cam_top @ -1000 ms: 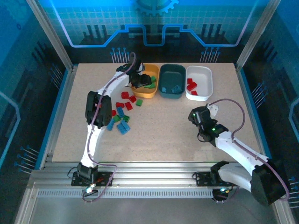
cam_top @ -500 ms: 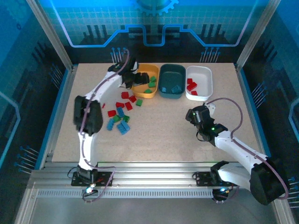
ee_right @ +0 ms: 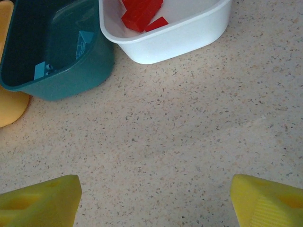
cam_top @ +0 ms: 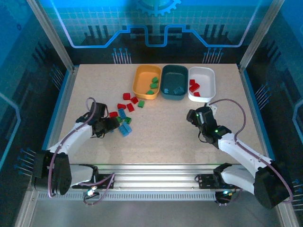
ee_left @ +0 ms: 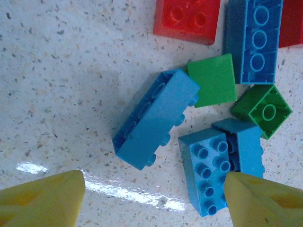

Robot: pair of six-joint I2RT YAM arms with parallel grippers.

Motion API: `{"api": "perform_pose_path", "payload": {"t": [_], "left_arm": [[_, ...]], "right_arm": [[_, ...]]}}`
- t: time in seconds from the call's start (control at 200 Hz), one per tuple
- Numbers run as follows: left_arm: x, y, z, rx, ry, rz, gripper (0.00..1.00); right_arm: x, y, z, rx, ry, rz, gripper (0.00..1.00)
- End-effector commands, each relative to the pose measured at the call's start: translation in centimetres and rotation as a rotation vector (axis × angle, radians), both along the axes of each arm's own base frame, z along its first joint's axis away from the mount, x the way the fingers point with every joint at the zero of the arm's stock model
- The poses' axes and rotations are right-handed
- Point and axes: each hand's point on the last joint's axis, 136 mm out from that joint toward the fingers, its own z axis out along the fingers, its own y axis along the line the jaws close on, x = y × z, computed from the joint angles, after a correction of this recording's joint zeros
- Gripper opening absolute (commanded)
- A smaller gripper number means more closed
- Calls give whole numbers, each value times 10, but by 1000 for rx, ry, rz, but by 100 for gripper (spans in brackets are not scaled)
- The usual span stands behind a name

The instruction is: Sort the legos into containers by color

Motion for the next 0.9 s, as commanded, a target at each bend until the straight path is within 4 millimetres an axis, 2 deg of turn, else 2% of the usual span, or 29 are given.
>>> {"api": "perform_pose_path", "payload": {"t": [0.0, 0.145, 0.4, 0.54, 0.625, 0.7, 0.895], "left_arm": [[20, -5, 12, -12, -86, -42, 78], [24, 11, -1, 84, -25, -15, 74], [26, 12, -32, 109, 41, -40, 66], [31, 12, -34, 116, 39, -51, 54], [34, 12, -34, 121, 39, -59, 43], [34, 11, -34, 120, 40, -61, 39], [18, 6, -35, 133, 71, -65, 27]], "right_arm": [[1, 3, -1, 1, -5, 17, 83], [1, 3, -1, 0, -4, 19, 83], [2, 4, -2, 0, -2, 22, 83], [2, 5, -2, 0, 0, 27, 83], [2, 5, -2, -1, 1, 28, 83], [2, 5, -2, -2, -1, 29, 83], [3, 6, -3, -2, 3, 29, 83]]}}
